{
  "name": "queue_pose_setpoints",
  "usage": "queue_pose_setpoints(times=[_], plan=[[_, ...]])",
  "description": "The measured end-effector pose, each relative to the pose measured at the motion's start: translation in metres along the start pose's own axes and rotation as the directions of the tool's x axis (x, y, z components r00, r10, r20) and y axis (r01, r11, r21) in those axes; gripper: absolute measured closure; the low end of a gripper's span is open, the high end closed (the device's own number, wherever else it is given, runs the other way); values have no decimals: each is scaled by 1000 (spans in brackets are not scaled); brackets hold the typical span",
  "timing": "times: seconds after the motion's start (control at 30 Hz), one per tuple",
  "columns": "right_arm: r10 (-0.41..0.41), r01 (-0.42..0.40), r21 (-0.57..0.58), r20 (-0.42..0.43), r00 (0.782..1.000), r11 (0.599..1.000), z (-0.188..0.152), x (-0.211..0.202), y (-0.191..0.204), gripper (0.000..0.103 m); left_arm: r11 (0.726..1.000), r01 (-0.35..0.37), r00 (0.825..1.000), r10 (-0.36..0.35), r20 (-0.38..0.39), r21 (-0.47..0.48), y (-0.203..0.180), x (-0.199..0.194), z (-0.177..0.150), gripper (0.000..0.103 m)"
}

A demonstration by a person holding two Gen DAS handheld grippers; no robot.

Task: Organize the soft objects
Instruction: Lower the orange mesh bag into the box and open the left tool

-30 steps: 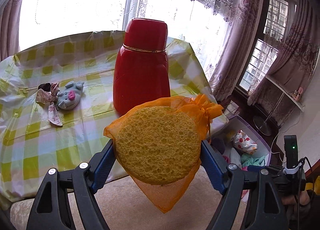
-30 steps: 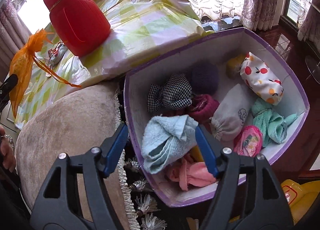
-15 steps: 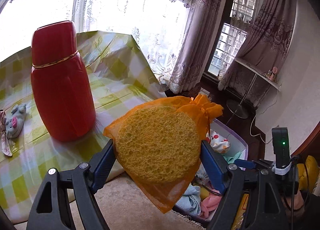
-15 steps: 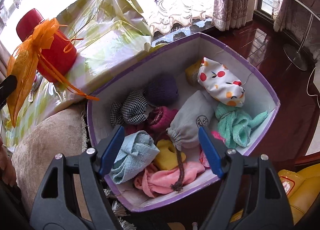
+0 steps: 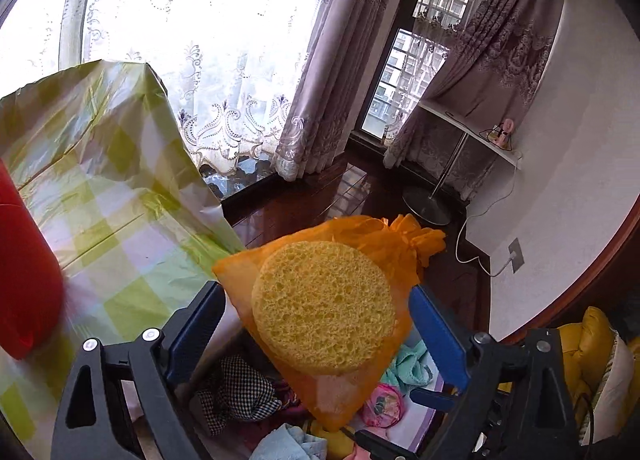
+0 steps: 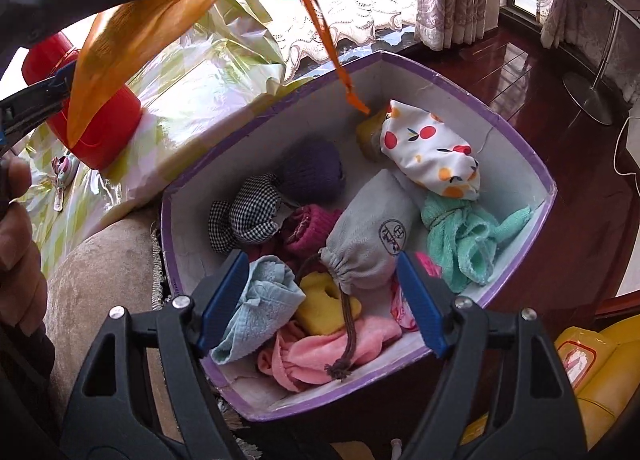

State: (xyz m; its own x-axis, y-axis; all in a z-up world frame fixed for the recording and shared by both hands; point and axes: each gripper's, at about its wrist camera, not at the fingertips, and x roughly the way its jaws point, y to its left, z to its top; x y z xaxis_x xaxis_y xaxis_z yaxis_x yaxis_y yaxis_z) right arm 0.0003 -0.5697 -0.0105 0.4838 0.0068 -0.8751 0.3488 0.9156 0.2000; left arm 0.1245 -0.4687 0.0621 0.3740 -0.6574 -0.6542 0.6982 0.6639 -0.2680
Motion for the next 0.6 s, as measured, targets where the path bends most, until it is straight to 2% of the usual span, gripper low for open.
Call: queue_pose_setpoints(times=[0.07, 0.2, 0.37, 0.6], plan=[[3, -3, 1, -2, 1000, 1000, -1, 1, 0, 24, 999, -37, 999, 37, -34, -1, 4, 10, -3, 8], [8, -8, 12, -3, 1000, 1000, -2, 2, -3, 24, 996, -89, 995, 88, -48, -26, 21, 6, -13, 8], [18, -18, -5, 8, 1000, 1000, -1, -1, 5, 24, 991, -125, 992, 124, -13, -45, 35, -20, -22, 8], [73, -71, -96, 25, 997, 993, 0, -10, 43, 24, 981, -190, 981, 191, 41, -26, 47, -64, -44, 8]])
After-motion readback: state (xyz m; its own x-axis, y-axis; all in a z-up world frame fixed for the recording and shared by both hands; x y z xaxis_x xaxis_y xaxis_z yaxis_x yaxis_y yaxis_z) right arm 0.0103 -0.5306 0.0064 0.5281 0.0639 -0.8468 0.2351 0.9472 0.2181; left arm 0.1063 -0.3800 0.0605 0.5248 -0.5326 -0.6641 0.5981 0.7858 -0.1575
